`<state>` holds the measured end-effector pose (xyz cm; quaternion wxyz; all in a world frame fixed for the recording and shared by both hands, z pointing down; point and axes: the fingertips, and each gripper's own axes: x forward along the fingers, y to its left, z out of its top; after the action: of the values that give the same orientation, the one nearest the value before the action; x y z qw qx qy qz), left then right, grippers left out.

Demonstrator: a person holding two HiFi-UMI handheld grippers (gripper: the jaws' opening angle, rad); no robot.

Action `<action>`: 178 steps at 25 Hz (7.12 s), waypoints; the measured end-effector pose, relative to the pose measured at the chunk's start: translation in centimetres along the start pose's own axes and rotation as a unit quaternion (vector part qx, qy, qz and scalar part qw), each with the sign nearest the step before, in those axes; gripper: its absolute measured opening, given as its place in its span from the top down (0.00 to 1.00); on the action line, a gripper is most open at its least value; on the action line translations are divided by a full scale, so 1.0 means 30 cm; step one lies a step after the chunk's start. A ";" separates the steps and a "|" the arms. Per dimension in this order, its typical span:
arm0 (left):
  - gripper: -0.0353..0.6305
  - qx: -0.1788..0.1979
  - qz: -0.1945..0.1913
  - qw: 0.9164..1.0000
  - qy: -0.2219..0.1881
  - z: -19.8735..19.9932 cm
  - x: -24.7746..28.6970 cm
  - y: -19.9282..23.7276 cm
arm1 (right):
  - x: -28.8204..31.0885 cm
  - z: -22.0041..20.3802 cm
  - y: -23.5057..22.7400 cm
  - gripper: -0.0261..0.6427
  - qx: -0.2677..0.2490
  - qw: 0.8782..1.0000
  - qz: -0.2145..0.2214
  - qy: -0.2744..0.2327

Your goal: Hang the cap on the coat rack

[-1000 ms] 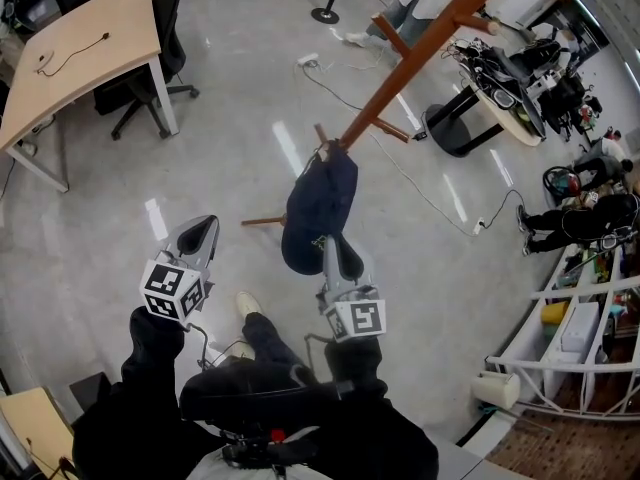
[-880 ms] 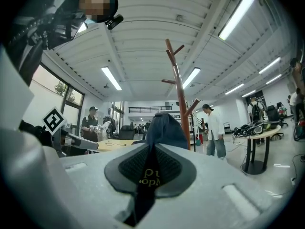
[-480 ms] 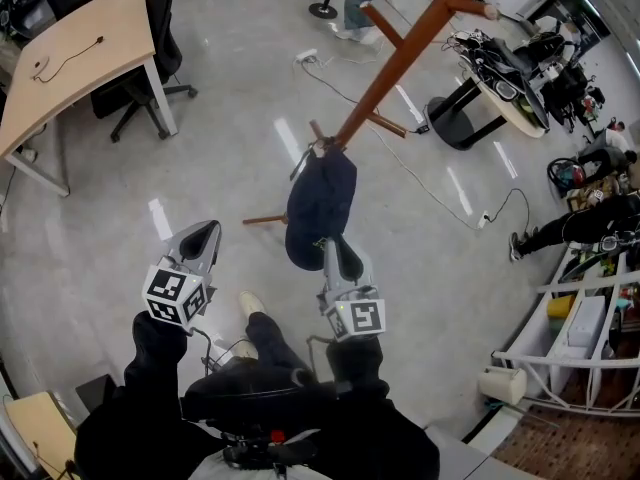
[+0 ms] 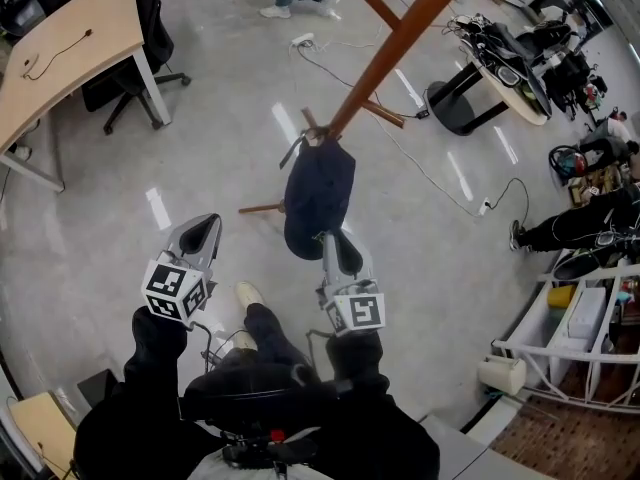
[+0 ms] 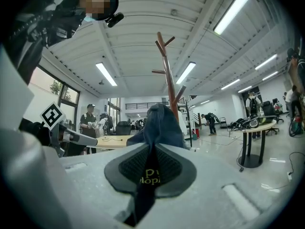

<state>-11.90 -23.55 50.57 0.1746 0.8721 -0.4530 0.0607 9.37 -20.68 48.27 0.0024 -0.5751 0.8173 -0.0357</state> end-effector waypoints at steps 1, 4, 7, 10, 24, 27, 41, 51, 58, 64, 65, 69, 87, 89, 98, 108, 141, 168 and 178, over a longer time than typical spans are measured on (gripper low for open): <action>0.94 0.000 -0.001 1.000 -0.001 -0.001 0.005 -0.003 | 0.000 -0.006 -0.005 0.91 0.000 1.000 0.000 0.001; 0.94 0.001 -0.003 1.000 -0.004 0.003 0.021 -0.014 | 0.000 -0.019 -0.018 0.91 -0.001 1.000 0.000 0.005; 0.94 0.001 -0.005 1.000 -0.009 0.006 0.040 -0.017 | 0.007 -0.040 -0.029 0.91 -0.001 1.000 0.001 0.009; 0.94 0.000 -0.008 1.000 -0.012 0.003 0.056 -0.023 | 0.018 -0.057 -0.034 0.91 0.000 1.000 0.004 0.012; 0.94 -0.004 -0.010 1.000 0.002 -0.025 0.100 0.005 | 0.090 -0.092 -0.037 0.91 0.006 1.000 0.008 0.018; 0.94 -0.006 -0.009 1.000 0.005 -0.035 0.101 0.016 | 0.095 -0.101 -0.037 0.91 0.008 1.000 0.007 0.019; 0.94 -0.014 -0.009 0.999 0.028 -0.117 0.131 0.047 | 0.146 -0.177 -0.051 0.91 0.011 0.999 0.003 0.033; 0.94 -0.016 -0.016 0.999 0.034 -0.150 0.147 0.058 | 0.174 -0.242 -0.076 0.91 0.015 0.999 -0.004 0.041; 0.94 -0.013 -0.013 0.999 0.044 -0.166 0.163 0.078 | 0.213 -0.282 -0.081 0.91 0.021 0.999 -0.006 0.043; 0.94 -0.014 -0.015 0.998 0.056 -0.191 0.165 0.089 | 0.237 -0.314 -0.091 0.91 0.021 0.999 -0.011 0.046; 0.94 -0.014 -0.016 0.998 0.058 -0.194 0.167 0.091 | 0.241 -0.317 -0.093 0.91 0.022 0.999 -0.012 0.046; 0.94 -0.012 -0.020 0.998 0.060 -0.202 0.181 0.095 | 0.256 -0.332 -0.101 0.91 0.022 0.999 -0.015 0.045; 0.94 -0.020 -0.038 0.996 0.078 -0.237 0.243 0.125 | 0.347 -0.385 -0.151 0.91 0.021 0.998 -0.033 0.049; 0.94 -0.022 -0.039 0.996 0.079 -0.241 0.250 0.131 | 0.360 -0.393 -0.160 0.91 0.020 0.998 -0.036 0.048; 0.94 -0.025 -0.038 0.996 0.080 -0.250 0.275 0.143 | 0.393 -0.420 -0.182 0.91 0.018 0.998 -0.039 0.051; 0.94 -0.025 -0.037 0.996 0.082 -0.255 0.290 0.155 | 0.420 -0.431 -0.197 0.91 0.014 0.998 -0.039 0.052; 0.94 -0.018 -0.029 0.996 0.080 -0.258 0.263 0.119 | 0.368 -0.455 -0.176 0.68 0.040 0.997 -0.021 0.060; 0.94 0.004 -0.022 0.999 0.044 -0.187 0.132 -0.031 | 0.173 -0.315 -0.114 0.67 0.034 0.999 -0.003 0.039; 0.94 0.016 -0.022 0.999 0.017 -0.129 0.060 -0.081 | 0.081 -0.228 -0.017 0.75 0.043 0.999 0.018 0.027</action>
<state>-8.69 -22.26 54.07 0.1696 0.8833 -0.4299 0.0793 8.71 -22.76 55.22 0.0057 -0.5586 0.8250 -0.0860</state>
